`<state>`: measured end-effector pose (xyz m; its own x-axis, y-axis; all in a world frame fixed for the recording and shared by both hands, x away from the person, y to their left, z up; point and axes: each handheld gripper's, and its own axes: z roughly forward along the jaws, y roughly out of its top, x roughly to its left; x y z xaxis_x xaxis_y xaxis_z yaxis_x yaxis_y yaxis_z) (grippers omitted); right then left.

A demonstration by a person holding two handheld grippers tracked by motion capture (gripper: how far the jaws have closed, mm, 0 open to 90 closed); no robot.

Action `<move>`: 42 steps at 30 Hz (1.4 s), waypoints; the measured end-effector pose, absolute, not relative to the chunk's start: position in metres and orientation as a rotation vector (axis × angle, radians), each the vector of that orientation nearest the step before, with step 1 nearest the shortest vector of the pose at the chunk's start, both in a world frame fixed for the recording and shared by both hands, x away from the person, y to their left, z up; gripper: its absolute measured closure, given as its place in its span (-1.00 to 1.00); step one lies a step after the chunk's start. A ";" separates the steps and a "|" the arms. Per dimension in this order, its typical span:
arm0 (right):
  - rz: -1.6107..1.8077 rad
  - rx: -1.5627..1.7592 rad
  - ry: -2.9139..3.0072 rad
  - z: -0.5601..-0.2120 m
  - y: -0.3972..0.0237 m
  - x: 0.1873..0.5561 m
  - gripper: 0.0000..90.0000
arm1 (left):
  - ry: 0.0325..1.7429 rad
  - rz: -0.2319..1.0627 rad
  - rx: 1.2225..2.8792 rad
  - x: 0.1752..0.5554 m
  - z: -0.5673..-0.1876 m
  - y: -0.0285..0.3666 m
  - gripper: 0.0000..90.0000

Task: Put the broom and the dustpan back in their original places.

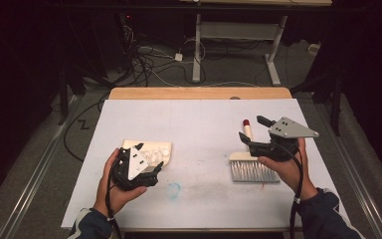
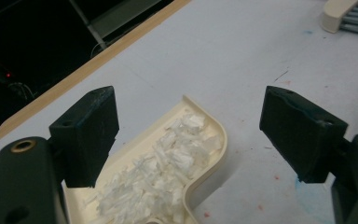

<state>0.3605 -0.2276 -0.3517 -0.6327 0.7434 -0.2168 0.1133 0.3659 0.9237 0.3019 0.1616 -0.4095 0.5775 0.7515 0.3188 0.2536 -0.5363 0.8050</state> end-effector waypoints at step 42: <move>1.266 0.620 1.967 -0.399 -0.261 0.299 -0.43 | 0.638 0.904 2.136 0.273 -0.436 0.157 -0.62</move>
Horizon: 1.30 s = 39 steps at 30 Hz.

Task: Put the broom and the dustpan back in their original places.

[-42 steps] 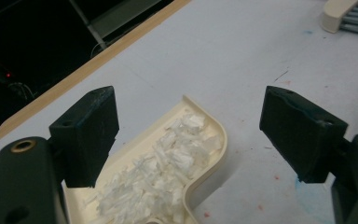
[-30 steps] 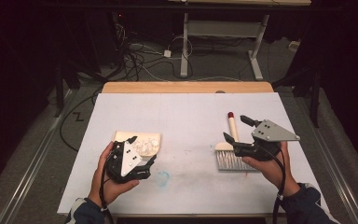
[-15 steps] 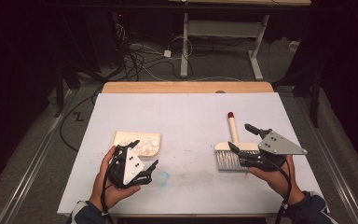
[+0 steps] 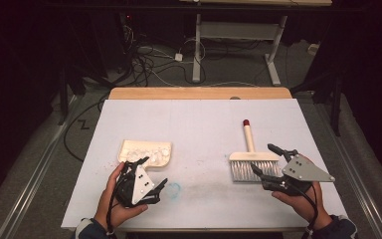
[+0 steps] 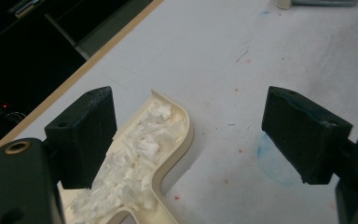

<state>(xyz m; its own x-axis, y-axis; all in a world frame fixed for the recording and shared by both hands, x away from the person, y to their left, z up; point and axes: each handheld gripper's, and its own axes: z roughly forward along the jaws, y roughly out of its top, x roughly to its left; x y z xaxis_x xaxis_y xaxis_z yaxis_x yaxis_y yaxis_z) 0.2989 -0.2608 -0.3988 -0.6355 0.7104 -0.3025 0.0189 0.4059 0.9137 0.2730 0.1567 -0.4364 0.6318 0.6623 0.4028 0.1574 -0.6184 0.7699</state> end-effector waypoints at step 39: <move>1.174 0.802 2.019 -0.446 -0.301 0.271 -0.43 | 0.795 0.807 2.140 0.259 -0.469 0.200 -0.62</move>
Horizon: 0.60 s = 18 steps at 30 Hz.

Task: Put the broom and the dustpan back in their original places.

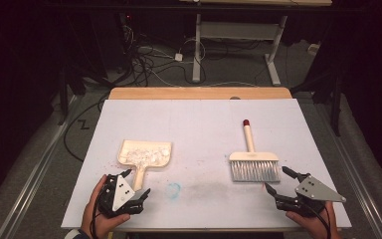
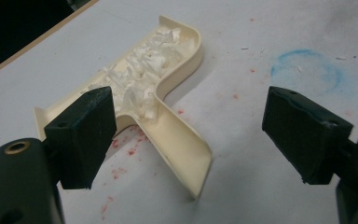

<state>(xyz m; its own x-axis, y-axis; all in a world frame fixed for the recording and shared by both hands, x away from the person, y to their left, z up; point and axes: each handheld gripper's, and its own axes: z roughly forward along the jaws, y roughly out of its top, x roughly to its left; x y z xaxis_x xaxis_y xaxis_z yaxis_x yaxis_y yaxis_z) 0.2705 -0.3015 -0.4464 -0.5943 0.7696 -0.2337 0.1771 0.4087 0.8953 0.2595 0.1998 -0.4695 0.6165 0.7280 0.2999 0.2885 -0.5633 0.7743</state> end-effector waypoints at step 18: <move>1.145 0.781 2.041 -0.448 -0.298 0.271 -0.43 | 0.765 0.806 2.170 0.262 -0.471 0.195 -0.62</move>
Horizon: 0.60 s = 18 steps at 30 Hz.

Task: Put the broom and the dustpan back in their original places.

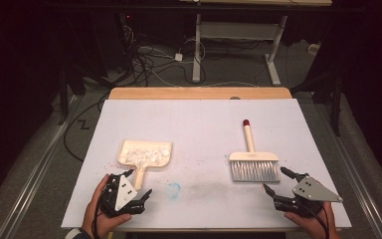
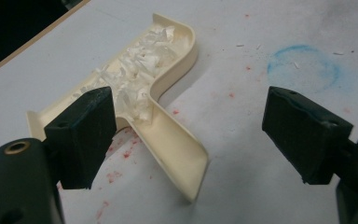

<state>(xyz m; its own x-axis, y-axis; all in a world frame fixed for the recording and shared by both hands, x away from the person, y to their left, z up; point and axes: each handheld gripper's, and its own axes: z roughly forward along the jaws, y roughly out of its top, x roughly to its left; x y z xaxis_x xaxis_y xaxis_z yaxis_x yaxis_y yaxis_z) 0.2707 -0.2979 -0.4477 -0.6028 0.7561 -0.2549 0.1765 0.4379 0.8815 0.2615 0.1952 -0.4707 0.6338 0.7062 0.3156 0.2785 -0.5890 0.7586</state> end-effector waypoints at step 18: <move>1.128 0.783 2.063 -0.450 -0.298 0.274 -0.43 | 0.754 0.785 2.204 0.264 -0.473 0.192 -0.63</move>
<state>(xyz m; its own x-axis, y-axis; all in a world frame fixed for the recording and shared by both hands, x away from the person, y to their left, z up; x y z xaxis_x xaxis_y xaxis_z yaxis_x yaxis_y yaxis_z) 0.2740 -0.2975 -0.4495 -0.6093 0.7506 -0.2556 0.1900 0.4512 0.8720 0.2637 0.1922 -0.4728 0.6521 0.6898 0.3144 0.2865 -0.6082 0.7403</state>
